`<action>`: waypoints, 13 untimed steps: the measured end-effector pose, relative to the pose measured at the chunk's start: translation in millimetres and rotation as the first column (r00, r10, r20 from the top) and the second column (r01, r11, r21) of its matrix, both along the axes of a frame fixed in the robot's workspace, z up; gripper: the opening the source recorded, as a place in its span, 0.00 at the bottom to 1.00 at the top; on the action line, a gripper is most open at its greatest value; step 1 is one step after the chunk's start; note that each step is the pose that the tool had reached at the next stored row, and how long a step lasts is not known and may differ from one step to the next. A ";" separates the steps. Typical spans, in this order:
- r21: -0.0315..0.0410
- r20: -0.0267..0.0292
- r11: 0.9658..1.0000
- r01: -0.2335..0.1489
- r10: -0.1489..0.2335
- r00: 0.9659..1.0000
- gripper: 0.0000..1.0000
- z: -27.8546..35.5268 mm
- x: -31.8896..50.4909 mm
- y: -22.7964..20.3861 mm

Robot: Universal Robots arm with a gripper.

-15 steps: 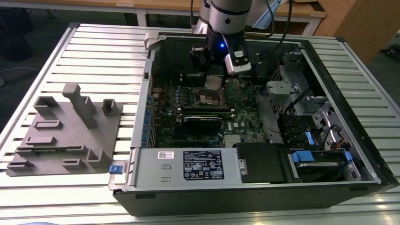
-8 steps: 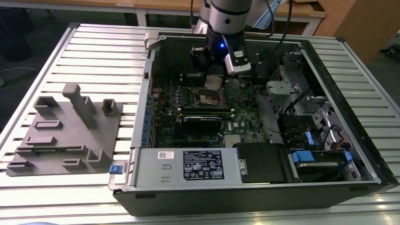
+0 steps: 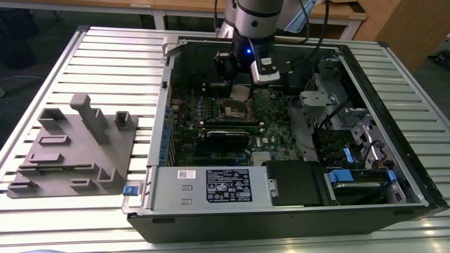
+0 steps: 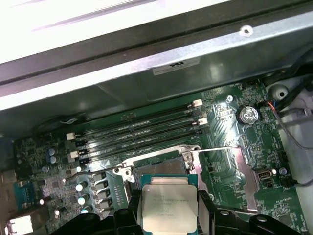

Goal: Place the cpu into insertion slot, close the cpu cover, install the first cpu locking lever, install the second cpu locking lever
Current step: 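Place the cpu into insertion slot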

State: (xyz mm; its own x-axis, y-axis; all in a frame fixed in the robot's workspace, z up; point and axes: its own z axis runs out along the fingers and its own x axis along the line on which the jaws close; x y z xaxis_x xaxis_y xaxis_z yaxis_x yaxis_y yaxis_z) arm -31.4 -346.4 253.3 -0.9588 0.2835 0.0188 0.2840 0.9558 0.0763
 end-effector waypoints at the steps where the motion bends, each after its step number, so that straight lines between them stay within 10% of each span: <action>1: 0.000 0.000 1.000 0.003 -0.003 1.000 0.54 0.0 0.0 0.0; 13: 0.000 0.000 1.000 0.004 -0.004 1.000 0.54 0.0 0.0 0.0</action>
State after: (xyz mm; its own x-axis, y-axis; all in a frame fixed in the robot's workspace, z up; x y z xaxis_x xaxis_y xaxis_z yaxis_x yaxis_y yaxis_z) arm -31.4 -346.4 253.3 -0.9577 0.2870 0.0187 0.2876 0.9547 0.0763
